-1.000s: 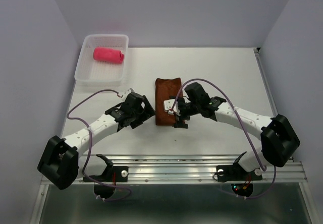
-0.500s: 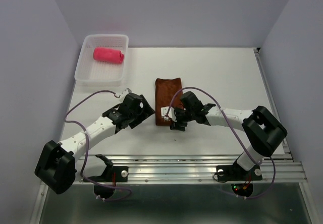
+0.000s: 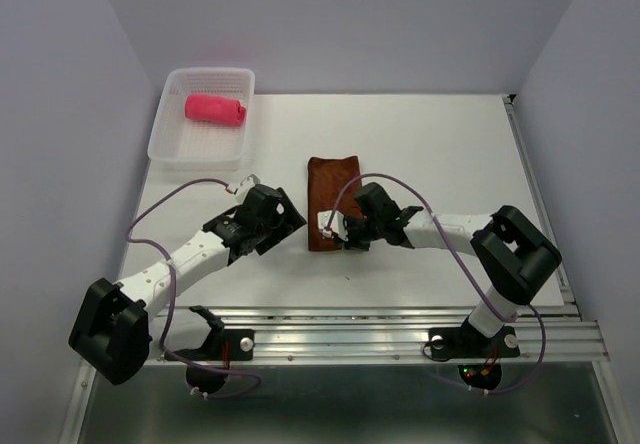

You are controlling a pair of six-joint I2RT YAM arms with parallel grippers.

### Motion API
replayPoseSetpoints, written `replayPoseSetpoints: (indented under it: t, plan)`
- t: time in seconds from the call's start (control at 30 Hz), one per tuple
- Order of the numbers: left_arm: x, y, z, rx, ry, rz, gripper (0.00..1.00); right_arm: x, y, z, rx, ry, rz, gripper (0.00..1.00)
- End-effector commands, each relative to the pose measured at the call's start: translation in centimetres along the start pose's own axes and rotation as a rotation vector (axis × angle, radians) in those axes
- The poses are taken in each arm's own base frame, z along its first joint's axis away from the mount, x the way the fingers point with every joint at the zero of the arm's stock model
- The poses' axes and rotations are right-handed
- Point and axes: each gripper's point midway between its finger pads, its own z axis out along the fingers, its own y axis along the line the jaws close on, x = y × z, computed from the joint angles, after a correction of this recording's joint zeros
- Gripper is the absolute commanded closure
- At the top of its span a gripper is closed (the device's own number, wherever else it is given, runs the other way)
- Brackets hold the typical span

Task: Roll the towels
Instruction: Roll the towel

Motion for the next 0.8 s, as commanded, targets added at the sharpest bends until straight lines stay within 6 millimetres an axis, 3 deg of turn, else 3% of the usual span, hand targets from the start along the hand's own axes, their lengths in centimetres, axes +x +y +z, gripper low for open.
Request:
replayPoseSetpoints:
  t: [0.0,0.17,0.27,0.5,0.63,0.77]
  plan:
    - [-0.7,-0.5,0.1,0.01,-0.026,0.026,0.01,-3.2,-1.2,-0.9,0.014,-0.044,0.049,0.93]
    - [-0.3,-1.4,0.2,0.05,0.004,0.066,0.01,-6.0,-1.6,-2.0,-0.028,-0.067,0.109,0.98]
    - [-0.3,-1.7,0.3,0.058,0.008,0.082,0.01,-6.5,-1.3,-2.5,-0.056,-0.056,0.133,0.99]
    - [-0.7,-2.6,0.3,0.081,0.004,0.101,0.01,-6.0,-2.2,-2.0,-0.068,-0.038,0.181,0.99]
    - [-0.9,-3.0,0.4,0.089,-0.001,0.118,0.01,-5.8,-4.6,-2.5,-0.087,-0.066,0.27,0.99]
    - [-1.1,-3.4,0.5,0.101,-0.007,0.147,0.01,-6.0,-5.5,-2.6,-0.133,-0.084,0.308,0.99]
